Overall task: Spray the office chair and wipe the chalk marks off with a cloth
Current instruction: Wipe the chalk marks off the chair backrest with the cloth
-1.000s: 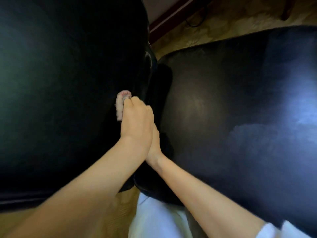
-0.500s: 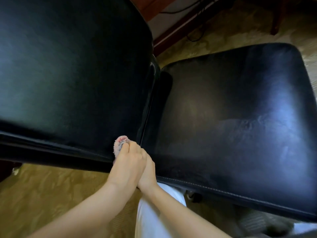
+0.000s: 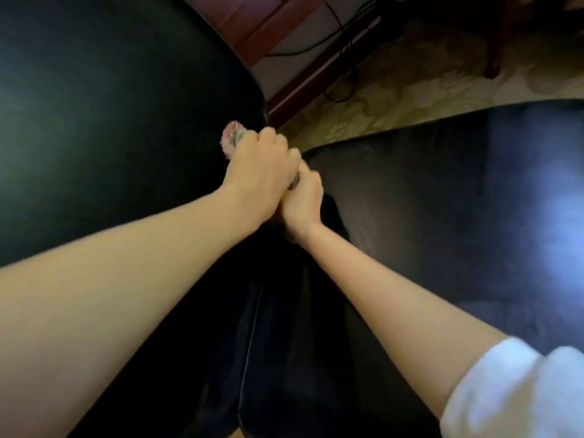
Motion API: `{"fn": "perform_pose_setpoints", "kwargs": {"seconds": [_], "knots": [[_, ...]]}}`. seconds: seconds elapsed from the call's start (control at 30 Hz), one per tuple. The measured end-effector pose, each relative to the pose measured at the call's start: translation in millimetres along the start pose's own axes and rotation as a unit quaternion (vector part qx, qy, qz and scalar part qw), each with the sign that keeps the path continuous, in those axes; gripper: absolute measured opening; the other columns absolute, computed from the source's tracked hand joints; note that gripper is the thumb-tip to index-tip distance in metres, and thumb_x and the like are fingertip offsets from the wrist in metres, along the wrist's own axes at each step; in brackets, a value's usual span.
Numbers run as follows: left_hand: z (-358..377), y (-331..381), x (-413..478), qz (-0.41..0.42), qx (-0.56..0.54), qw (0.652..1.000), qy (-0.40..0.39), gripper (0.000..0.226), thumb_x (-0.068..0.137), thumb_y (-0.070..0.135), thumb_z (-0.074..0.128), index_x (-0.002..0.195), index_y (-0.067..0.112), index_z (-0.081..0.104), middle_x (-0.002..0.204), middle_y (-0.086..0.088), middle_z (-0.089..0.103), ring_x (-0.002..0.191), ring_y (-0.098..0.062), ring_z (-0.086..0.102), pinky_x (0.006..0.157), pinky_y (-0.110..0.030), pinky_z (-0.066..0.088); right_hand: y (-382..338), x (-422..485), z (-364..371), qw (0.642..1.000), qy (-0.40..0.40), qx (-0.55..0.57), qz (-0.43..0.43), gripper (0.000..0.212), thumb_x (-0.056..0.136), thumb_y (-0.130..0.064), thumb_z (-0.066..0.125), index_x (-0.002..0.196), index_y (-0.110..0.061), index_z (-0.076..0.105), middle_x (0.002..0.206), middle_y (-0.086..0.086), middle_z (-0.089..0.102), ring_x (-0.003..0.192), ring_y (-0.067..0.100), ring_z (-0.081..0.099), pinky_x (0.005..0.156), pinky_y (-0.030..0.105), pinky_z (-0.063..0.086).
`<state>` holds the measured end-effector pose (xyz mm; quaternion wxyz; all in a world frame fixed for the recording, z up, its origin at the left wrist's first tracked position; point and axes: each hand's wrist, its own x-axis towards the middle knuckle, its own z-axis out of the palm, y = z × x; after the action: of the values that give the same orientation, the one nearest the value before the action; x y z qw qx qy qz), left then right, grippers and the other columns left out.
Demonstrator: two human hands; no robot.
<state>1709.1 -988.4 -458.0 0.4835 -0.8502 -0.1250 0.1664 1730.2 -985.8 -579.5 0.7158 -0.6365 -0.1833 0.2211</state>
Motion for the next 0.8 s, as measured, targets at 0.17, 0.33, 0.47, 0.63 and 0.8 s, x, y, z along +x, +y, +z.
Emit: {"fn": "perform_pose_setpoints", "kwargs": {"seconds": [0.17, 0.33, 0.47, 0.63, 0.8], "knots": [[10.1, -20.7, 73.8, -0.004, -0.002, 0.999, 0.052, 0.027, 0.093, 0.016, 0.051, 0.119, 0.008, 0.049, 0.119, -0.017, 0.053, 0.112, -0.035, 0.048, 0.083, -0.042, 0.040, -7.8, 85.5, -12.2, 0.998, -0.008, -0.059, -0.022, 0.036, 0.082, -0.003, 0.052, 0.116, -0.014, 0.059, 0.105, 0.014, 0.051, 0.089, 0.026, 0.051, 0.085, 0.027, 0.041], [25.7, -13.3, 96.4, 0.034, 0.062, 0.997, 0.008, 0.026, 0.096, 0.030, 0.050, 0.116, 0.014, 0.055, 0.117, -0.014, 0.059, 0.108, -0.033, 0.052, 0.089, -0.041, 0.039, 10.7, 82.7, -2.9, 0.987, -0.088, -0.134, -0.005, 0.022, 0.084, -0.018, 0.056, 0.105, -0.018, 0.063, 0.101, 0.010, 0.068, 0.106, 0.032, 0.057, 0.086, 0.040, 0.049], [31.7, -4.7, 85.8, 0.057, 0.096, 0.993, -0.025, 0.027, 0.099, 0.029, 0.044, 0.120, 0.014, 0.055, 0.121, -0.013, 0.058, 0.113, -0.031, 0.051, 0.094, -0.039, 0.038, 15.7, 71.9, 10.4, 0.992, -0.096, -0.069, 0.041, 0.021, 0.086, -0.014, 0.060, 0.107, -0.014, 0.062, 0.102, 0.008, 0.070, 0.099, 0.027, 0.065, 0.087, 0.044, 0.052], [28.8, 0.0, 51.4, 0.055, 0.096, 0.990, -0.083, 0.028, 0.100, 0.026, 0.041, 0.120, 0.015, 0.056, 0.124, -0.011, 0.057, 0.116, -0.030, 0.050, 0.096, -0.039, 0.038, 17.8, 46.3, 23.9, 0.986, -0.128, -0.093, 0.046, 0.013, 0.092, -0.018, 0.054, 0.100, -0.011, 0.063, 0.102, 0.009, 0.070, 0.099, 0.028, 0.064, 0.085, 0.036, 0.051], [27.7, 10.4, 2.5, 0.046, 0.065, 0.985, -0.155, 0.030, 0.099, 0.026, 0.042, 0.123, 0.015, 0.057, 0.126, -0.009, 0.058, 0.117, -0.028, 0.050, 0.098, -0.039, 0.038, 15.4, 1.1, 17.9, 0.972, -0.168, -0.166, -0.002, 0.022, 0.095, -0.018, 0.052, 0.115, -0.009, 0.057, 0.111, 0.014, 0.067, 0.104, 0.033, 0.062, 0.081, 0.033, 0.045]]}}
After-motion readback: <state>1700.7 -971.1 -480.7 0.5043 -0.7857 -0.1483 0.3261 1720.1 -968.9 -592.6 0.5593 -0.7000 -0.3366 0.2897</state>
